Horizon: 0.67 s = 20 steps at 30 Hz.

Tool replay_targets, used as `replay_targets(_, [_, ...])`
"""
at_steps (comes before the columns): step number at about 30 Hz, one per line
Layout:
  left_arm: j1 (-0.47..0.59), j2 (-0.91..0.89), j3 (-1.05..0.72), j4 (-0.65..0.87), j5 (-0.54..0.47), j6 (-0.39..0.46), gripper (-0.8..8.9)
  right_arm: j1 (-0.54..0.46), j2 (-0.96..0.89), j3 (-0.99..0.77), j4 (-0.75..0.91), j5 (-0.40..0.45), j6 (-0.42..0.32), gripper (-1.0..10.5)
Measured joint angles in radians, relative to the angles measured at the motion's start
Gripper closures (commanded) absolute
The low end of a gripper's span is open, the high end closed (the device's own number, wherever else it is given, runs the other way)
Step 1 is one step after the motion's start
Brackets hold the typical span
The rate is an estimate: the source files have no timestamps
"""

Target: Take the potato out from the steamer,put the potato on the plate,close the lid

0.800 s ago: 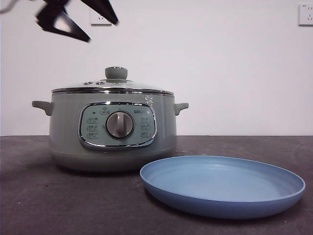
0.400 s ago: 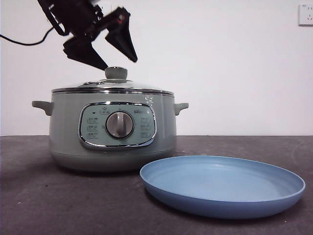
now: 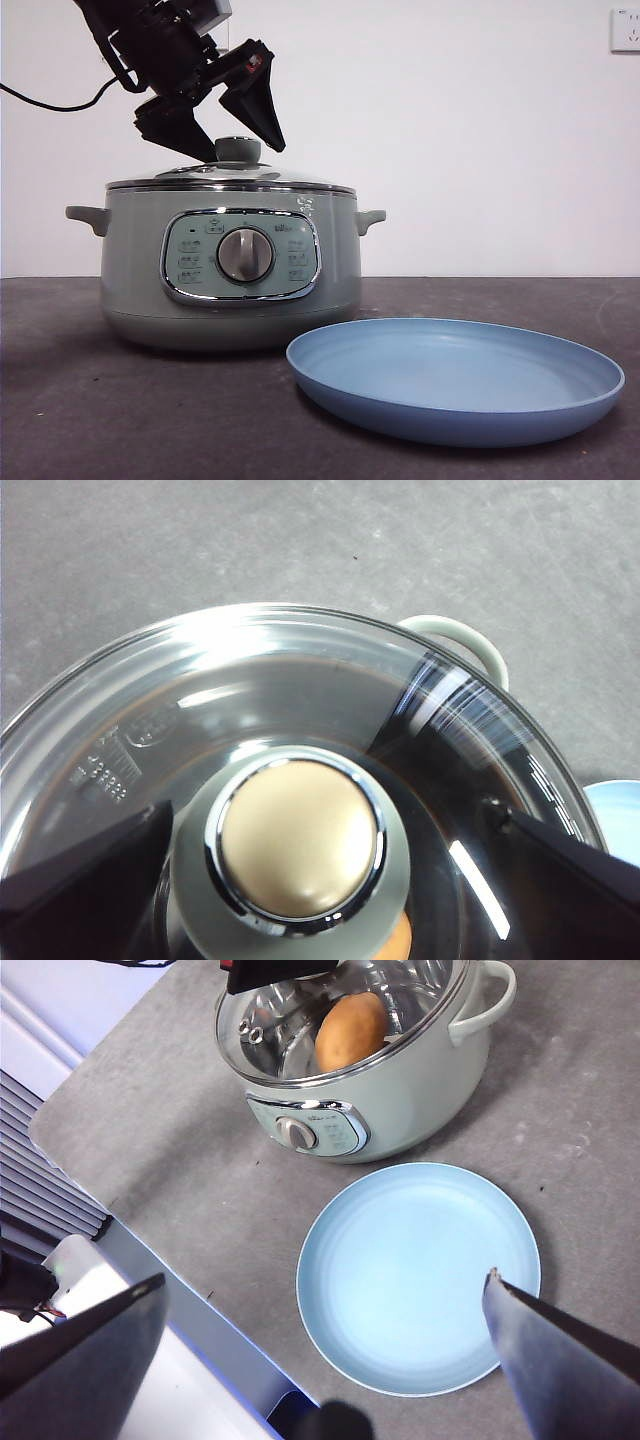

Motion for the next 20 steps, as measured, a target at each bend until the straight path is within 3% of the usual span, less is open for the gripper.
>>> replay_targets(1, [0.000,0.000,0.000,0.000,-0.002,0.000,1.75,0.000,0.000,0.000,0.000,0.000,0.000,2.9])
replay_targets(6, [0.000,0.000,0.000,-0.001,-0.029,0.000,4.98,0.000,0.000,0.000,0.000,0.000,0.000,2.9])
replay_targets(13, [0.000,0.000,0.000,-0.001,-0.031,0.001,8.14,0.000,0.000,0.000,0.000,0.005,0.000,2.9])
replay_targets(20, [0.000,0.000,0.001,-0.001,-0.037,0.007,8.22,0.000,0.000,0.000,0.000,0.005,0.000,2.9])
